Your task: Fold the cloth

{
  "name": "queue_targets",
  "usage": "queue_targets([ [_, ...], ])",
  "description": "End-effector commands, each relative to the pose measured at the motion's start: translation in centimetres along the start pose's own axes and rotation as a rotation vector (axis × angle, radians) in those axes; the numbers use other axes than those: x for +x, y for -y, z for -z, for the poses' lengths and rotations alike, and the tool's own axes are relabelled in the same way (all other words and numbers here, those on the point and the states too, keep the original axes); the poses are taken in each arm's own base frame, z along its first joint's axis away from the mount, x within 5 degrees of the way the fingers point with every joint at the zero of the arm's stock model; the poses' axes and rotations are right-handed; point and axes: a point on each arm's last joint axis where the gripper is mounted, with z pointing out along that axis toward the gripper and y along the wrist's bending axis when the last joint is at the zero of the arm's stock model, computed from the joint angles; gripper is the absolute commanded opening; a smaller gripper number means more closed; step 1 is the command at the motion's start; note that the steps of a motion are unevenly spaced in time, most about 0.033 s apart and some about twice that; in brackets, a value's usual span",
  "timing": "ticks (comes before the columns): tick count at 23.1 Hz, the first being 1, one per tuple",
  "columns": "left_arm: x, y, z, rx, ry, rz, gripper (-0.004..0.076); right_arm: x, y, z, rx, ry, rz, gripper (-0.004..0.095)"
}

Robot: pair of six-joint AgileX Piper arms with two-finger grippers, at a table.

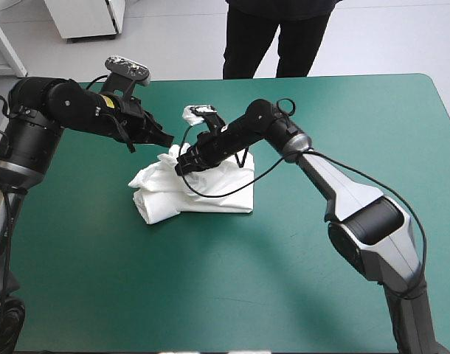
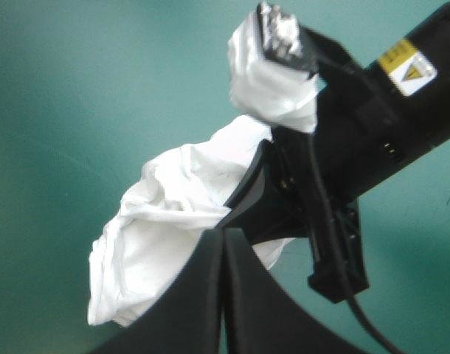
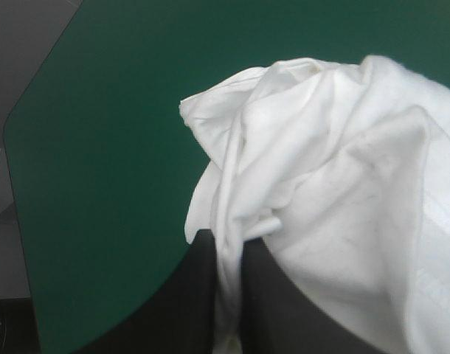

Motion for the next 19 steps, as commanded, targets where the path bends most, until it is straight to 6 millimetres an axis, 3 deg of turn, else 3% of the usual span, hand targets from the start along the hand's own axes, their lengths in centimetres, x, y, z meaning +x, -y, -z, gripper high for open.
queue_targets([
  [1, 0.2, 1.0, 3.3, 0.007, 0.058, -0.004, -0.0022, -1.6, -3.5, 1.3, -0.079, 0.090, 0.040, -0.0011],
  [6, 0.4, 1.2, 4.2, 0.000, 0.079, -0.009, -0.0022, -1.0, -3.7, -1.4, -0.107, 0.051, 0.037, -0.0013],
  [9, 0.5, 1.2, 4.8, -0.015, 0.089, -0.016, -0.0022, -1.1, -4.4, -1.5, -0.115, 0.046, 0.106, 0.0003],
  [12, 0.6, 1.3, 5.3, -0.022, 0.098, -0.023, -0.0022, -1.2, -5.1, -0.8, -0.131, 0.006, 0.134, 0.0189],
  [14, 0.7, 1.3, 5.4, -0.022, 0.102, -0.023, -0.0022, -1.4, -5.6, -0.2, -0.126, -0.011, 0.134, 0.0388],
  [17, 0.8, 1.4, 5.8, -0.024, 0.111, -0.025, -0.0022, -1.9, -6.5, 0.7, -0.143, -0.008, 0.166, 0.0540],
  [19, 0.9, 1.5, 6.2, -0.027, 0.119, -0.028, -0.0022, -2.5, -7.1, 1.8, -0.119, 0.002, 0.201, 0.0567],
])
